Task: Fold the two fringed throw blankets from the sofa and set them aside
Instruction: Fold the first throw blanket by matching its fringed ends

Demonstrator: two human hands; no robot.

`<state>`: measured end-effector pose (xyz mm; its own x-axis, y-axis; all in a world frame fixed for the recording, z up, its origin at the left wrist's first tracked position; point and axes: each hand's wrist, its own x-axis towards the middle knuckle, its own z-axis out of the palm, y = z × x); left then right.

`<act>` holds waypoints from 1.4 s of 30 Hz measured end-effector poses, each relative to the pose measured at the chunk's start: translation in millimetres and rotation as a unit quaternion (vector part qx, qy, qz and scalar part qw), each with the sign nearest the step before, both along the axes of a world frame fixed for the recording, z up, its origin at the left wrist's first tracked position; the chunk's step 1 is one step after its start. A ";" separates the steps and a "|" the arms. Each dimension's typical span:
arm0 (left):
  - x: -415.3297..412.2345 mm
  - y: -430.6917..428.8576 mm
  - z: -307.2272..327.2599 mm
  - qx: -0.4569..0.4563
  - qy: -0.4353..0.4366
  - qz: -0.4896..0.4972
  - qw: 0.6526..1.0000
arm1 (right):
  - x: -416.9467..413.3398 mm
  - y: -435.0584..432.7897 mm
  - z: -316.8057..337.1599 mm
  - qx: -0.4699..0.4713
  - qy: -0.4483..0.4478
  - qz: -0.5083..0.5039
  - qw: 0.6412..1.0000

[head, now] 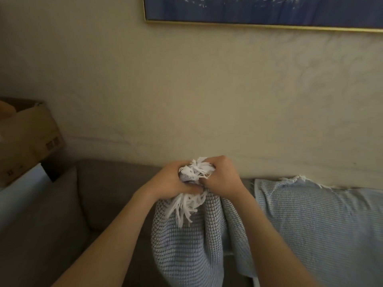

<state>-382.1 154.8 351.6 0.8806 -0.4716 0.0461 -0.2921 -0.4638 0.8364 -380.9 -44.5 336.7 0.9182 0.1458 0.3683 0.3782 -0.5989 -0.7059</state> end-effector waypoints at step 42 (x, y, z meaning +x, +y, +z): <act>28.0 17.3 6.2 -0.144 -0.203 0.456 0.855 | -0.6 -52.3 -144.4 -0.049 0.259 -0.090 0.960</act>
<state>-354.2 172.0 357.8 0.7597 0.4838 0.4346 -0.2133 -0.4459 0.8693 -381.5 -96.8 192.3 0.9882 -0.0216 -0.1520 -0.1241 -0.6951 -0.7081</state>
